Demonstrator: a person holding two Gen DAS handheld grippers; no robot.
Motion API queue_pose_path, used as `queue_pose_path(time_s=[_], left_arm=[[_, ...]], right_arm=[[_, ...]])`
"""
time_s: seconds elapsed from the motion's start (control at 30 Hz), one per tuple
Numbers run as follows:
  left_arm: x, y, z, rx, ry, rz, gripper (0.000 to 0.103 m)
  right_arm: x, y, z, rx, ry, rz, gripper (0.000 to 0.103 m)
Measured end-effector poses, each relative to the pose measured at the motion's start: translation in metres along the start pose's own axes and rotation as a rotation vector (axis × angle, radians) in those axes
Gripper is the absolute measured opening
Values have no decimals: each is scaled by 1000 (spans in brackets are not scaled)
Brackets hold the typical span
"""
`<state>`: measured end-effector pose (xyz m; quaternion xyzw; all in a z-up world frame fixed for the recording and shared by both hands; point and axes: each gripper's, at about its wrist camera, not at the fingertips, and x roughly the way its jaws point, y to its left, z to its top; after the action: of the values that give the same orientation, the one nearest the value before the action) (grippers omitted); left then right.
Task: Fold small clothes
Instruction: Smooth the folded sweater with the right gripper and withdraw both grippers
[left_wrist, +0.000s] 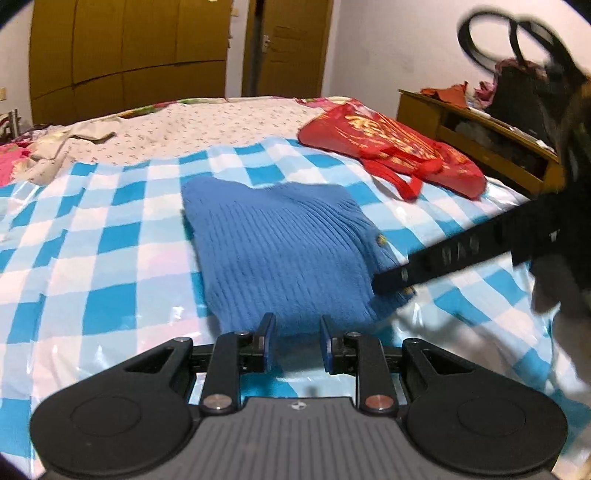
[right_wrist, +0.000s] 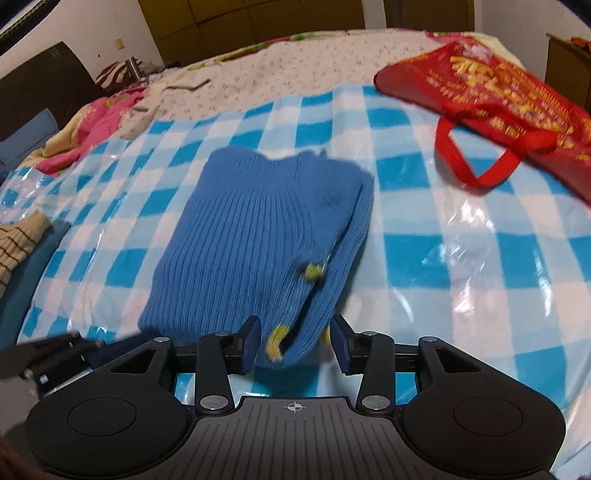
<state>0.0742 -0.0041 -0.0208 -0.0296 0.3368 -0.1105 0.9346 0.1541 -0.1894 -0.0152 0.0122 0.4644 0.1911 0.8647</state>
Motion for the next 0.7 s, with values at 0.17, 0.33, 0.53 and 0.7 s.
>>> queue_pose_path(time_s=[0.17,0.33,0.53,0.7], left_arm=[[9,5,8,-15,-4,32,35],[30,5,3,4,81,47,36],[23,4,-1,35,85,45,36],[17,8,12,9,49,48,36]], right_arm=[[6,-17,0,40,-1,-44,13],[10,-41,2,107,-18,-78,9],[5,-46,4,134,-43,-41,19],[1,-43,22,117,-96,-11,41]])
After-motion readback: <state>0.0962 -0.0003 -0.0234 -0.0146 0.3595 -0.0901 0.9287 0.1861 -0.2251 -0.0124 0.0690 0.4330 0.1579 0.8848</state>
